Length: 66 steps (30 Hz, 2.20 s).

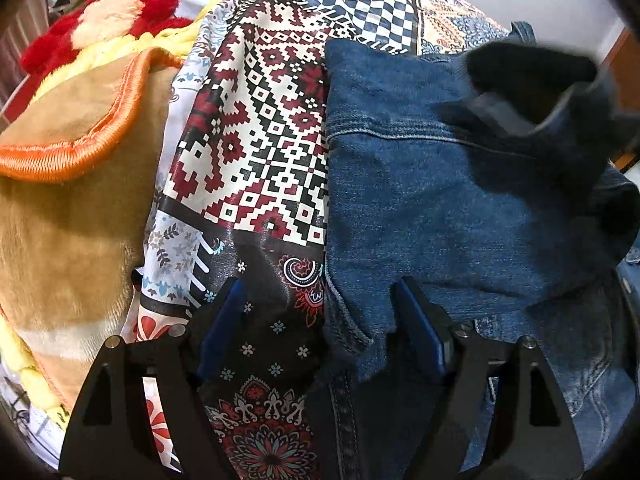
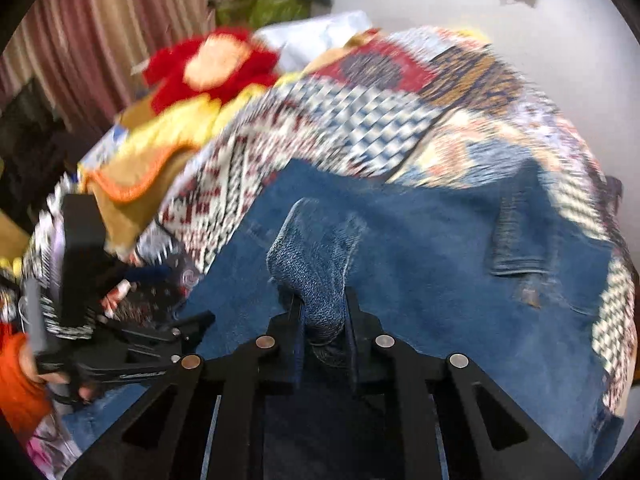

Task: Fold large clothes

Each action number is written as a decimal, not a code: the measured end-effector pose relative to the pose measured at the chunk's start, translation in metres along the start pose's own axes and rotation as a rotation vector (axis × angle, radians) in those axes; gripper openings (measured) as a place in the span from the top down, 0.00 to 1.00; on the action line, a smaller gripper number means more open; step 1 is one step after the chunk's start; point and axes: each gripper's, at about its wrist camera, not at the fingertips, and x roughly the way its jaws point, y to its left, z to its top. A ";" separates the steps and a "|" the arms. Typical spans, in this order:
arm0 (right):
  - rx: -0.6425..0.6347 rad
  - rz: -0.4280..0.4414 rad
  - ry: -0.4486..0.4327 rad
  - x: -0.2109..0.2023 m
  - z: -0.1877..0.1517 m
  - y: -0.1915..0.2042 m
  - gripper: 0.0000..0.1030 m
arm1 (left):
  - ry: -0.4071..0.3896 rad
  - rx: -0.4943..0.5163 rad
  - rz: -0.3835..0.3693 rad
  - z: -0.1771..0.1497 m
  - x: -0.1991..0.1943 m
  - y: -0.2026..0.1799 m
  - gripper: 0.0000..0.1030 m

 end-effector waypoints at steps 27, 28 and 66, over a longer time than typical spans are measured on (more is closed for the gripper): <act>0.442 0.012 -0.135 -0.118 -0.142 -0.183 0.87 | -0.047 0.245 -0.054 0.041 -0.034 -0.174 0.17; 0.449 0.013 -0.134 -0.118 -0.146 -0.184 0.87 | -0.021 0.250 -0.055 0.038 -0.029 -0.179 0.17; 0.224 -0.058 0.239 -0.028 -0.132 -0.147 0.86 | -0.061 0.299 -0.040 0.032 -0.052 -0.173 0.04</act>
